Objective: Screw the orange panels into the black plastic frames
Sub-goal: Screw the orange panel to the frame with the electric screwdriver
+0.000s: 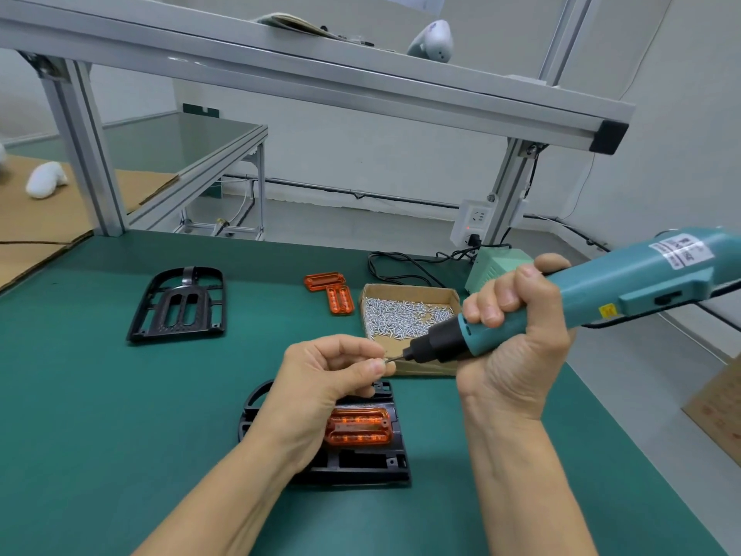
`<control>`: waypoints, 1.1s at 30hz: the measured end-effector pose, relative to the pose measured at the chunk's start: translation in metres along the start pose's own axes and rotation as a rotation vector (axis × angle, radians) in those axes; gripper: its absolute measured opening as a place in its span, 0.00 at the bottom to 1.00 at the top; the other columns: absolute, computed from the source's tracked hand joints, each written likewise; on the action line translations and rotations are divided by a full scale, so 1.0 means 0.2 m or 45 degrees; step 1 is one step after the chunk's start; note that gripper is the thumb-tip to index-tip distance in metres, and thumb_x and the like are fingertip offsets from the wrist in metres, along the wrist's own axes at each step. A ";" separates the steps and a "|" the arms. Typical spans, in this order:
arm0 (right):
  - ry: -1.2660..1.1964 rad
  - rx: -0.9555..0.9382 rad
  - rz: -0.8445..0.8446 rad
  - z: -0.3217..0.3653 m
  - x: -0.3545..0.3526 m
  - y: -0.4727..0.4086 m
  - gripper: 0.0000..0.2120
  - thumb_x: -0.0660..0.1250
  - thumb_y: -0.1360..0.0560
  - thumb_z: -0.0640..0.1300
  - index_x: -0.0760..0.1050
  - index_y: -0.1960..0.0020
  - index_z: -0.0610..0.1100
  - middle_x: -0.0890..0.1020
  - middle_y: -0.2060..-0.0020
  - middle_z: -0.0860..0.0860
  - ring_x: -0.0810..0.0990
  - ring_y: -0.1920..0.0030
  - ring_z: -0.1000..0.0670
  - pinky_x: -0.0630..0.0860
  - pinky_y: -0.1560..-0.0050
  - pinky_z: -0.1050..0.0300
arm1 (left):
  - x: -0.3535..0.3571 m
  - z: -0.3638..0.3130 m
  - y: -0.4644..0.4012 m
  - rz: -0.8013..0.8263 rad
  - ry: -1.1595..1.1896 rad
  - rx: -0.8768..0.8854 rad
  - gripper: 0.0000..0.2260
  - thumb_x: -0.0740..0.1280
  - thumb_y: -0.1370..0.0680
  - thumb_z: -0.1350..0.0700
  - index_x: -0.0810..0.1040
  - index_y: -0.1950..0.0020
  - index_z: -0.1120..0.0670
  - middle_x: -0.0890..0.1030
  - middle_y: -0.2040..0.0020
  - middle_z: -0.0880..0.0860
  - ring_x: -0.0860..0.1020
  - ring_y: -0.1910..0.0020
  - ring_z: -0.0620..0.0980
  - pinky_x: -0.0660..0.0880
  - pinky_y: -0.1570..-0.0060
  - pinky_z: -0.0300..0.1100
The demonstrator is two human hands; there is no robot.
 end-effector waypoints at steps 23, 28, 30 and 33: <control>0.370 0.326 0.282 -0.18 -0.14 -0.01 0.09 0.62 0.30 0.34 0.69 0.53 0.45 0.67 0.76 0.52 0.66 0.79 0.53 0.67 0.74 0.62 | -0.05 0.07 0.04 0.462 -1.855 0.336 0.19 0.60 0.21 0.61 0.80 0.43 0.37 0.74 0.41 0.31 0.60 0.38 0.38 0.46 0.36 0.40; 0.443 0.333 0.399 -0.21 -0.13 0.02 0.09 0.62 0.30 0.34 0.70 0.54 0.46 0.68 0.77 0.52 0.66 0.80 0.52 0.67 0.74 0.63 | -0.05 0.10 0.04 0.506 -1.996 0.300 0.24 0.58 0.23 0.64 0.77 0.40 0.36 0.70 0.35 0.33 0.57 0.34 0.40 0.41 0.34 0.45; 0.481 0.325 0.439 -0.21 -0.12 0.03 0.09 0.63 0.30 0.34 0.71 0.54 0.46 0.68 0.77 0.52 0.66 0.79 0.52 0.67 0.73 0.62 | -0.05 0.10 0.04 0.496 -2.014 0.307 0.23 0.59 0.23 0.63 0.77 0.39 0.36 0.70 0.34 0.33 0.57 0.33 0.40 0.40 0.34 0.45; 0.511 0.324 0.469 -0.22 -0.12 0.03 0.10 0.63 0.30 0.34 0.71 0.54 0.47 0.68 0.77 0.51 0.66 0.79 0.51 0.68 0.73 0.60 | -0.05 0.10 0.04 0.477 -2.006 0.324 0.22 0.59 0.22 0.62 0.77 0.40 0.36 0.70 0.34 0.34 0.58 0.34 0.40 0.41 0.34 0.45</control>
Point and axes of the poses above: each hand's wrist, its own y-axis away from the middle knuckle, its own x-axis out of the palm, z = x × y, the point moved 4 cm from there along -y, towards the middle knuckle
